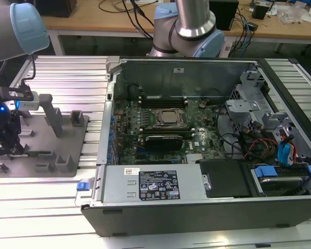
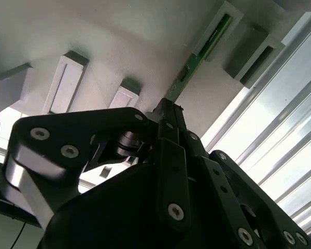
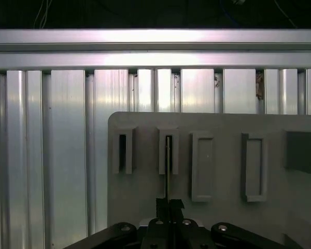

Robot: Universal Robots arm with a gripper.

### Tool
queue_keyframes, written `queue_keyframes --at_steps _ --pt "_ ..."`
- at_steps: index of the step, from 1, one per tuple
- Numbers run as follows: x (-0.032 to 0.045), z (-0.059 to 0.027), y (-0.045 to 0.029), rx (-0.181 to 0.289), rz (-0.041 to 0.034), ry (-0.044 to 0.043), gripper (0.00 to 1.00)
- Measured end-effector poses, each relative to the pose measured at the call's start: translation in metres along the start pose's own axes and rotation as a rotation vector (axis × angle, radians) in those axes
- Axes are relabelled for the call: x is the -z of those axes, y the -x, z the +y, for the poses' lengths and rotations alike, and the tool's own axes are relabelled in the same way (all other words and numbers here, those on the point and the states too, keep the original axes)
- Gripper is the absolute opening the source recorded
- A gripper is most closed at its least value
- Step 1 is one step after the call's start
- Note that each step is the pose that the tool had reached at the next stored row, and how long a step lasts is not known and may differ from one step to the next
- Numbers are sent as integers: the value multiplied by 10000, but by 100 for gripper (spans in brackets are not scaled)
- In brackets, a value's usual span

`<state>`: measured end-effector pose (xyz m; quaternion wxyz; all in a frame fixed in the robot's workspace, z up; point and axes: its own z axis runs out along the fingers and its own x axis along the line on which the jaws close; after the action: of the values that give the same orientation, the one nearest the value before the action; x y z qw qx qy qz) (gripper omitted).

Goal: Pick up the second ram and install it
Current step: 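Pick up the second ram and move it above second insertion slot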

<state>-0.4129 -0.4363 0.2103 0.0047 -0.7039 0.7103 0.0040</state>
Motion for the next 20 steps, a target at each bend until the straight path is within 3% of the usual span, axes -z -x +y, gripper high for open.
queue_keyframes --at_steps 4,9,20 --pt "36 0 1 0 0 -1 9" --pt "137 0 8 1 0 -1 9" --pt "434 0 51 0 0 0 9"
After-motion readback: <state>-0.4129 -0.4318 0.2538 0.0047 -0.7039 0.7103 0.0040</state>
